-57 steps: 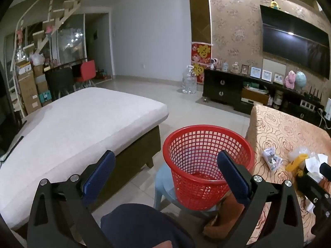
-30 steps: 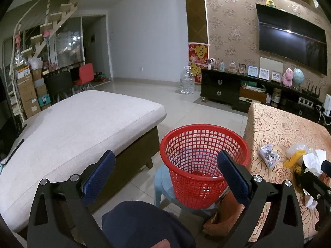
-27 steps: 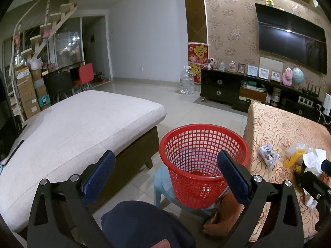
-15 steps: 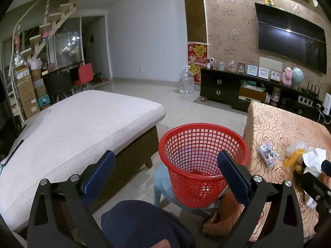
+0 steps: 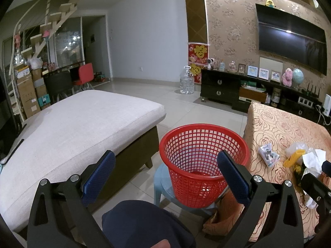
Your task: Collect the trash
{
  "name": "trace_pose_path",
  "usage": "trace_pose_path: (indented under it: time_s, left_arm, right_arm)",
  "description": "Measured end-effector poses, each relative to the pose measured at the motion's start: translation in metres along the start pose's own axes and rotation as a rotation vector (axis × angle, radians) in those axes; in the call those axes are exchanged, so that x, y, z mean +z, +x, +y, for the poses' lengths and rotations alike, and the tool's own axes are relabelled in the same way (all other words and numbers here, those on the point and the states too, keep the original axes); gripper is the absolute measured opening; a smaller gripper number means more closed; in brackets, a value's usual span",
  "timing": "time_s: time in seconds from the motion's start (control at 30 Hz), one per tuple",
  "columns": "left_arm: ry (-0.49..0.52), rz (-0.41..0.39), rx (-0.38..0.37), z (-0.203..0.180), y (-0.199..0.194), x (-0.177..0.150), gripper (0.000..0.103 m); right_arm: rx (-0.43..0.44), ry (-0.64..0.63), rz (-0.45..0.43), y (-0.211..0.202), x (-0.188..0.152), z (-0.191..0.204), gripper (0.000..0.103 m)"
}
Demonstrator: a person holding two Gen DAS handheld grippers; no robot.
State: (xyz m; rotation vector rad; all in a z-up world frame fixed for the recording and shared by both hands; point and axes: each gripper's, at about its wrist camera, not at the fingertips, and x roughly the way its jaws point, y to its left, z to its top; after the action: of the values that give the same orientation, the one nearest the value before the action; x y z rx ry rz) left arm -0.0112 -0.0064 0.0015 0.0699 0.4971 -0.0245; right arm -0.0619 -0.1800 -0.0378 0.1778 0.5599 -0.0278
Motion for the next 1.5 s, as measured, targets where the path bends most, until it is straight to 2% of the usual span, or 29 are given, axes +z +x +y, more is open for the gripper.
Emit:
trace_pose_path:
  time_s: [1.17,1.4,1.5]
  left_arm:
    - [0.006,0.007,-0.005,-0.004,0.003,-0.005,0.095]
    - [0.007,0.012,-0.010,-0.006,0.005,-0.005,0.095]
    - [0.020,0.019,-0.027,-0.012,0.008,-0.006,0.095]
  right_arm:
    - [-0.001,-0.009,0.001,-0.006,-0.001,0.003,0.097]
    - [-0.025,0.005,0.001,-0.005,-0.004,-0.013,0.097]
    - [-0.068,0.014,-0.013,-0.009,-0.004,-0.030,0.097]
